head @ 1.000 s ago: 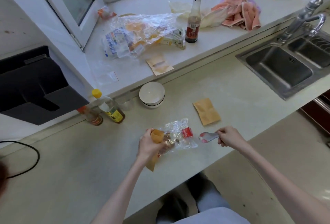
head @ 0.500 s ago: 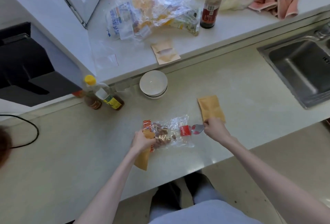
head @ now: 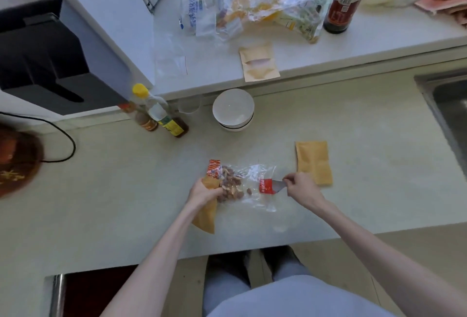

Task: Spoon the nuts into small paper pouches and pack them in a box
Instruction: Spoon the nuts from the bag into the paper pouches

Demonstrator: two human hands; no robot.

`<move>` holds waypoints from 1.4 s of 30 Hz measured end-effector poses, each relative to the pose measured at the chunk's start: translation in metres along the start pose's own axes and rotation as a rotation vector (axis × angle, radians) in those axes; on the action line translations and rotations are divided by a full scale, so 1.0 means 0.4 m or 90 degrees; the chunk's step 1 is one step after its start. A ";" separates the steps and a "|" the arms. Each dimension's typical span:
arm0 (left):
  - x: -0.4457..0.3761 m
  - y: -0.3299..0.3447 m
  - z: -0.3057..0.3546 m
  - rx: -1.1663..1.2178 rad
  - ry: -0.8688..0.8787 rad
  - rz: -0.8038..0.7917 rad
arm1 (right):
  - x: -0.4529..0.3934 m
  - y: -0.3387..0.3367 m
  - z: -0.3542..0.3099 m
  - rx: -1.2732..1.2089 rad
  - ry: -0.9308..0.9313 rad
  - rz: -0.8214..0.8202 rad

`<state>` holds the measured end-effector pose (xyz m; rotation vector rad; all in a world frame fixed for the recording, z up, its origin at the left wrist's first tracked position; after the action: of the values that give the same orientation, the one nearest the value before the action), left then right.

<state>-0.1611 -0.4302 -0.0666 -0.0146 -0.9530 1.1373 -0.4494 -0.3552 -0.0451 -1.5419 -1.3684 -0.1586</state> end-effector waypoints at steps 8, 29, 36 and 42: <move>0.003 0.016 -0.039 0.152 -0.022 -0.003 | 0.004 0.083 -0.055 -0.034 -0.027 -0.101; -0.013 0.018 -0.081 0.267 -0.015 0.009 | -0.013 0.152 -0.193 0.088 -0.140 -0.013; -0.020 0.042 -0.093 0.296 -0.024 -0.016 | -0.036 0.202 -0.176 0.072 -0.101 0.001; -0.017 0.061 -0.119 0.333 -0.051 0.007 | -0.069 0.236 -0.142 -0.048 -0.030 -0.065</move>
<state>-0.1495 -0.4033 -0.1118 0.4518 -0.7013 1.3761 -0.3555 -0.3990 -0.0914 -1.5467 -1.4951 -0.2405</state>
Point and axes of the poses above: each hand's wrist, its own x-axis away from the middle knuckle, its own y-axis out of the palm, z = x × y, the point moved 8 cm from there along -x, towards the middle knuckle, and after that the axes turned 10 degrees about y, right-handed, at the moved point
